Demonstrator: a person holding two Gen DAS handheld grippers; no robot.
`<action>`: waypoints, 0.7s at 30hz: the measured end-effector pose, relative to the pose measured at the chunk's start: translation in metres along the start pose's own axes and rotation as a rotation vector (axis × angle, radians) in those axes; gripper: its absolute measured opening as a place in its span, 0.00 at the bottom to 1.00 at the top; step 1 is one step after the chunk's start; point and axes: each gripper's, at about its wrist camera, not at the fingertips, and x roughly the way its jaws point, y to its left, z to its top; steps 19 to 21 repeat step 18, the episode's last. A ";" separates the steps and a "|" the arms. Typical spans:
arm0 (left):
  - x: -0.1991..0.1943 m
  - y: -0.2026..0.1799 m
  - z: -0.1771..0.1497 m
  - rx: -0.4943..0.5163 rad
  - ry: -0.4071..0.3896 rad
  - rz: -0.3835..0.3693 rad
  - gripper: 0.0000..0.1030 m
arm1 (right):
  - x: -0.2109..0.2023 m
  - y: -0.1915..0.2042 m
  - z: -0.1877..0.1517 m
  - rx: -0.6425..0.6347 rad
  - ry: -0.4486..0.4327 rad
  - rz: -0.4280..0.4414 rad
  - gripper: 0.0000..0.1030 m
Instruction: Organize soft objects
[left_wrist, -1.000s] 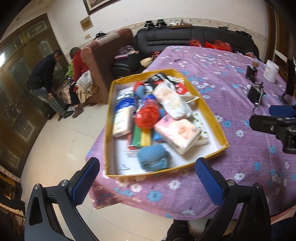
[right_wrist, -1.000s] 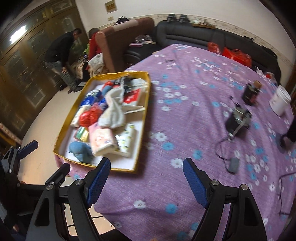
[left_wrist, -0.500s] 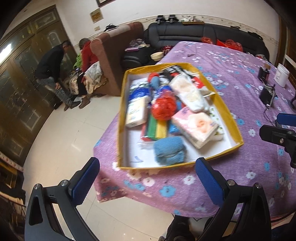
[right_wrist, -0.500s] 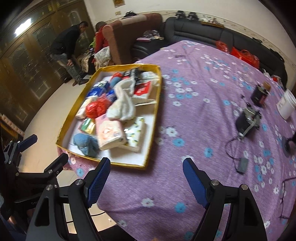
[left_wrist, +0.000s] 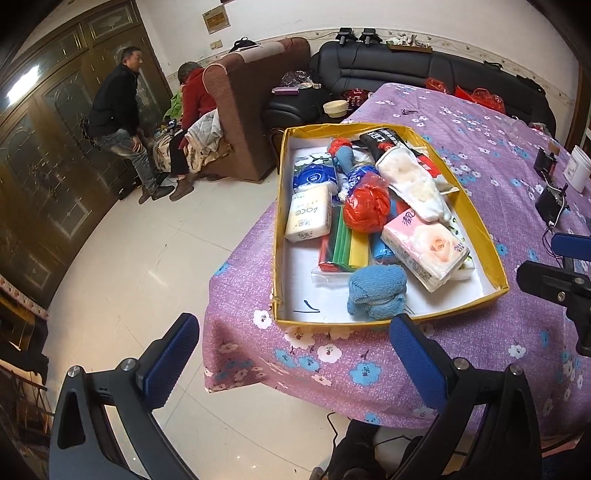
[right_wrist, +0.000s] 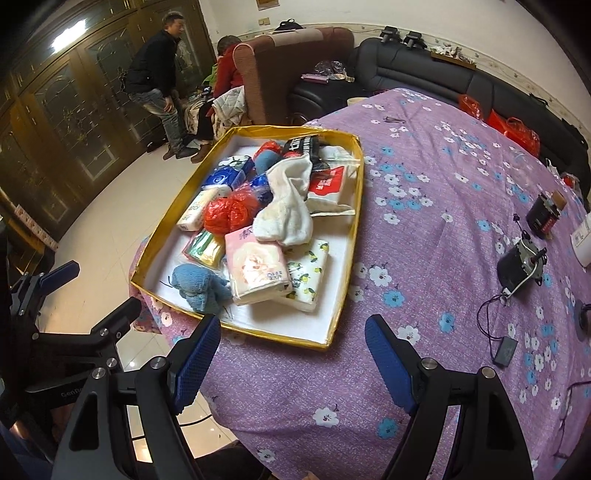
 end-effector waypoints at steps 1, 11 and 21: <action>0.000 0.000 0.000 0.000 -0.001 -0.004 1.00 | 0.000 -0.002 -0.001 0.004 0.000 -0.002 0.82; 0.001 -0.022 0.013 0.013 -0.012 -0.057 1.00 | -0.011 -0.037 -0.013 0.077 -0.002 -0.040 0.82; 0.001 -0.044 0.020 0.033 -0.012 -0.088 1.00 | -0.020 -0.065 -0.025 0.137 0.000 -0.074 0.82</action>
